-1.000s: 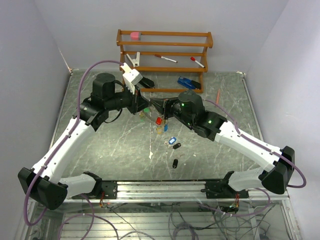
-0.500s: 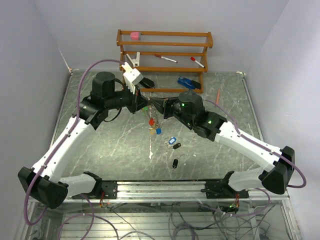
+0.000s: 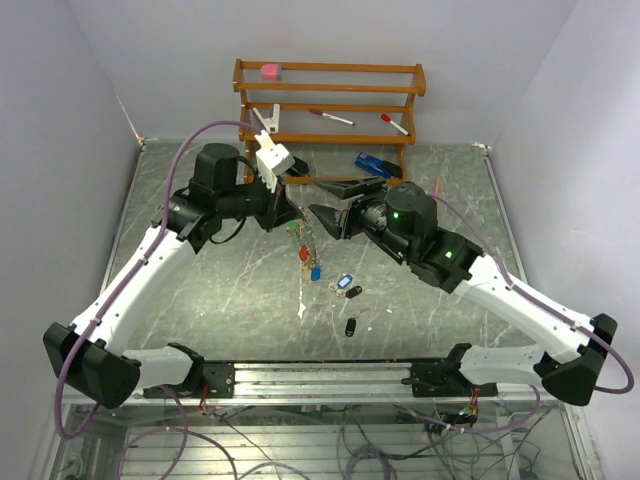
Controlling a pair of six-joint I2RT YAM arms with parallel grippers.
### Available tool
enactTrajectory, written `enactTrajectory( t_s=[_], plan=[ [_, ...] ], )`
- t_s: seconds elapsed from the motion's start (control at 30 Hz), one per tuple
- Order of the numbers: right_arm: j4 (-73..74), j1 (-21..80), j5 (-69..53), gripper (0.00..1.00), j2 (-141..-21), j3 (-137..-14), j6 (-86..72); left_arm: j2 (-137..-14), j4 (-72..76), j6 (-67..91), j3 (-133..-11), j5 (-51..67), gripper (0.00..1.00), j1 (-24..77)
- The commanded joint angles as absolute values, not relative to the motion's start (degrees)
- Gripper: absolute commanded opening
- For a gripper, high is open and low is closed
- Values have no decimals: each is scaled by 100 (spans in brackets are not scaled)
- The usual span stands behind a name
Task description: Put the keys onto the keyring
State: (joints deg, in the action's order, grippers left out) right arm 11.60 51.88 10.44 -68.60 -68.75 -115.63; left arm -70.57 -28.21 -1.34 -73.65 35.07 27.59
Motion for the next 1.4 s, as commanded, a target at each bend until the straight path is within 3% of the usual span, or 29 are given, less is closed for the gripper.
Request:
enactTrajectory(
  t_s=[0.0,0.2,0.37,0.6,0.67,0.77,1.03,1.37],
  plan=[
    [1681,5193,989,53,-6556,-6730,-11218,-7128,-2804,-428,-7775,3878,7,2734],
    [2077,4314,1058,56,-5475,-6340,-8932,-7522,-4009,-1542,-8316,4784,7,2646],
    [1703,3400,729,52,-4718,-6443,-5319,-7895,-5313,-2549,-8800,5435,7,2637],
    [2251,3366,-1659,40,-5968,-7814,-1960,-8675,-7578,-4218,-9957,5436,7,2645],
    [2343,3365,-2223,33,-6240,-7980,-1542,-8767,-7910,-4449,-10121,5364,7,2654],
    [2570,3364,-2907,30,-6544,-8075,-1046,-8833,-8188,-4659,-10336,5188,7,2690],
    [2215,3468,-4211,31,-6594,-7609,-1137,-9040,-8561,-4869,-10831,4950,7,2845],
    [2219,4282,-4053,24,-7092,-7704,-926,-9307,-8555,-4680,-11031,4918,7,3360]
  ],
)
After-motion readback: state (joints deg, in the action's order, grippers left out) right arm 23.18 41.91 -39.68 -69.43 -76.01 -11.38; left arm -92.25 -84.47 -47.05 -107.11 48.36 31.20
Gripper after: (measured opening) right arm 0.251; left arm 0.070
